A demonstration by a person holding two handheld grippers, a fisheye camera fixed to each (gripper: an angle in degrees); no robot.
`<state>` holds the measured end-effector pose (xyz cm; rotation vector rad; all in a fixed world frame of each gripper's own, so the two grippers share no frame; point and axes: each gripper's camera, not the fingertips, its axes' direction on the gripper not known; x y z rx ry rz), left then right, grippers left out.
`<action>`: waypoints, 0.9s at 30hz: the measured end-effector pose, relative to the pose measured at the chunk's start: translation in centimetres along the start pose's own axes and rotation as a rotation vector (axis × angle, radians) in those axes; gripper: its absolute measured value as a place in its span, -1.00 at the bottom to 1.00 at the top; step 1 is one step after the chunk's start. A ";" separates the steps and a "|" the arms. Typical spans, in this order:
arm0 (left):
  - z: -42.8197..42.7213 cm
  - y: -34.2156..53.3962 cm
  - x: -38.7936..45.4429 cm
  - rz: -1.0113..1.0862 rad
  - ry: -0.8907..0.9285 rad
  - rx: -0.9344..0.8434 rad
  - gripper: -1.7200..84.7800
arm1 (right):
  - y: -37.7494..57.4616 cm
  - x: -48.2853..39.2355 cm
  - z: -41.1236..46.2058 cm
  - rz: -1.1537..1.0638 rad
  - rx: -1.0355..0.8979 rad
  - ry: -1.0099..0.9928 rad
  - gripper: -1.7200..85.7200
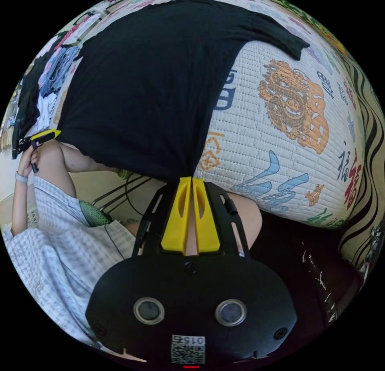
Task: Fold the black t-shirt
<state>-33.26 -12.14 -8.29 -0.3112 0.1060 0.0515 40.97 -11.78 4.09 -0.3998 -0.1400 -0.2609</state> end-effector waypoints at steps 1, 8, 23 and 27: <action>0.1 -0.6 0.9 0.007 -0.014 -0.011 -0.91 | -0.3 0.1 0.0 0.007 -0.003 -0.002 -0.98; 0.1 -3.4 4.6 0.047 0.024 -0.047 -0.83 | 0.0 1.8 -0.7 0.036 0.024 -0.035 -0.88; -4.2 -10.0 18.6 0.201 -0.105 0.073 -0.75 | 0.8 2.7 -2.2 -0.033 0.154 -0.044 -0.90; 0.1 -14.5 23.1 0.301 -0.227 -0.116 -0.74 | 1.0 4.3 -1.0 -0.014 0.121 -0.027 -0.91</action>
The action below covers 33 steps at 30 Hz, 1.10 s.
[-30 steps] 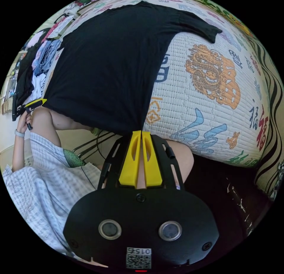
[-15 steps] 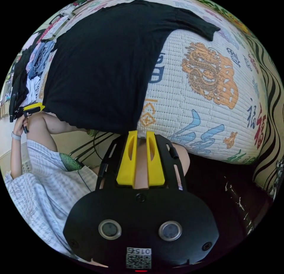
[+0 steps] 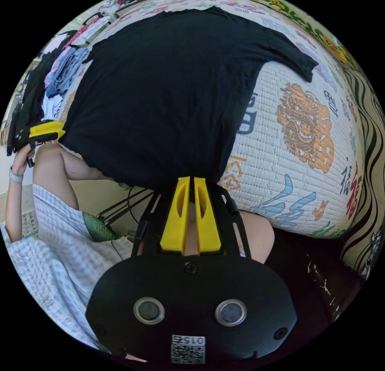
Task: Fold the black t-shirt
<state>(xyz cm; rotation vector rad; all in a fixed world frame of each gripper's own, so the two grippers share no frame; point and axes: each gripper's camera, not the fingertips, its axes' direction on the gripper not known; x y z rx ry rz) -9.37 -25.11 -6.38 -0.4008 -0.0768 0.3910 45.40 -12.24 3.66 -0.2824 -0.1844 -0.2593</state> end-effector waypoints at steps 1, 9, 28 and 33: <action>0.3 -1.1 0.8 0.015 -0.013 -0.019 -0.74 | 0.2 0.6 -0.2 -0.003 0.003 -0.013 -0.91; -10.7 -9.4 4.5 0.113 -0.064 0.188 -0.74 | 4.4 10.0 -5.6 0.184 0.345 -0.186 -0.89; -15.5 -62.6 33.9 0.645 -0.037 0.209 -0.75 | -3.5 30.8 -3.4 0.526 0.531 -0.514 -0.86; -13.7 -65.7 33.9 0.600 0.002 0.219 -0.79 | -4.8 32.0 -2.6 0.510 0.535 -0.522 -0.87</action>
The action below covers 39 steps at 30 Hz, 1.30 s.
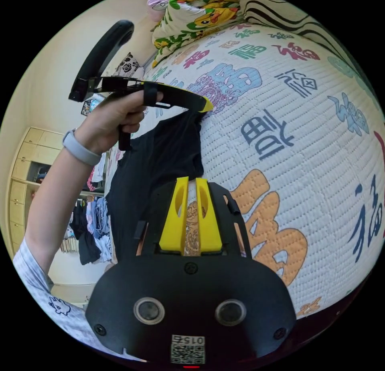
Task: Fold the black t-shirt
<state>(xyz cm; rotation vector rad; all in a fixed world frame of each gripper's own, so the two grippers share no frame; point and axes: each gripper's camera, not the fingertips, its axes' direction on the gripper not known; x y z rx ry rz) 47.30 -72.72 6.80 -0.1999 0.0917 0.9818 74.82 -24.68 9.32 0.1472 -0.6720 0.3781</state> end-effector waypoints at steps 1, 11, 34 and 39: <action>0.4 -0.2 -0.4 0.005 0.002 0.006 -0.81 | -0.3 0.3 0.2 0.013 0.003 -0.010 -0.88; -2.3 2.9 -5.5 -0.035 0.108 0.240 -0.95 | -0.3 -1.6 -1.4 -0.001 0.114 -0.025 -0.97; 0.6 37.7 -16.2 -0.493 0.083 0.465 -0.75 | 3.3 -21.1 8.0 -0.497 -0.121 0.211 -0.86; 0.4 34.4 -16.4 -0.373 0.118 0.458 -0.76 | 0.3 -22.8 10.1 -0.511 -0.110 0.260 -0.93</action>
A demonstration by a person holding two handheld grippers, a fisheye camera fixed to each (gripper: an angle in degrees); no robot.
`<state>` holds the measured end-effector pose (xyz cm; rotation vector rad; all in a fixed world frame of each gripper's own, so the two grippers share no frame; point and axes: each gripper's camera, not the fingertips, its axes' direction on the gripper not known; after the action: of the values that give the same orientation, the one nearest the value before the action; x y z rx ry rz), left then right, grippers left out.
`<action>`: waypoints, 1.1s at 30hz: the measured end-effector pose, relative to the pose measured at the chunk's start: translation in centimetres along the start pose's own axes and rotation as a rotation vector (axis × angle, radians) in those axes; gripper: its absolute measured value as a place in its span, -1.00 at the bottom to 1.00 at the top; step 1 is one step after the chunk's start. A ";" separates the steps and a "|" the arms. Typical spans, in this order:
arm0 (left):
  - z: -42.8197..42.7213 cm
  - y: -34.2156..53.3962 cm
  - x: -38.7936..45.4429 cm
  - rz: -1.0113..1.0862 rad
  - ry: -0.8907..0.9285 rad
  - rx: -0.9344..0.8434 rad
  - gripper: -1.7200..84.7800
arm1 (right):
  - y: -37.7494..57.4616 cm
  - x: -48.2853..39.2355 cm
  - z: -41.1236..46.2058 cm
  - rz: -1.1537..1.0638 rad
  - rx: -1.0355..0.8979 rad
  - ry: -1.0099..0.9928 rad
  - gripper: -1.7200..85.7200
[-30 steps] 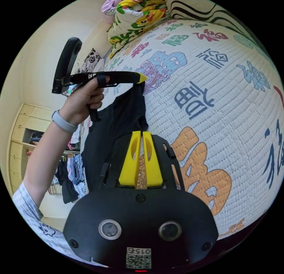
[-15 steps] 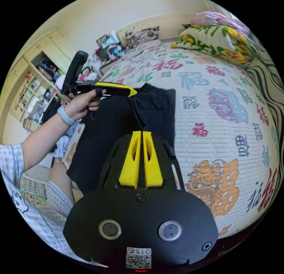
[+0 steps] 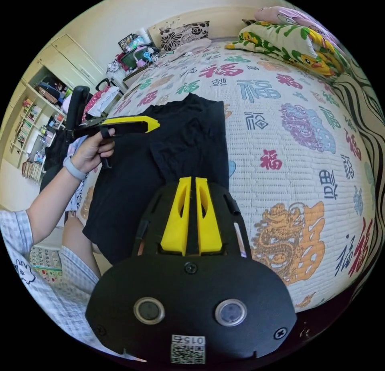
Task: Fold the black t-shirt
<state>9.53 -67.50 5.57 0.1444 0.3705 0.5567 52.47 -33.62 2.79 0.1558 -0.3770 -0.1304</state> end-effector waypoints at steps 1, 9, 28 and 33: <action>1.2 -0.3 0.2 0.031 -0.010 -0.065 -0.76 | -0.8 -0.3 0.7 0.007 -0.008 0.013 -0.93; 2.2 4.7 -1.4 0.051 -0.128 -0.186 -0.78 | -1.4 -4.7 5.7 -0.126 -0.118 -0.021 -0.98; 4.0 0.6 -8.9 -0.106 0.107 -0.122 -0.89 | -3.4 0.9 4.9 0.411 0.033 -0.291 -0.94; 3.2 2.8 -9.7 -0.070 0.026 -0.114 -0.94 | -3.6 -0.7 5.4 0.428 0.051 -0.232 -0.98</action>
<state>1.80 -70.48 12.16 0.0145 0.3672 0.5095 49.46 -37.77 6.91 0.1079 -0.6367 0.2859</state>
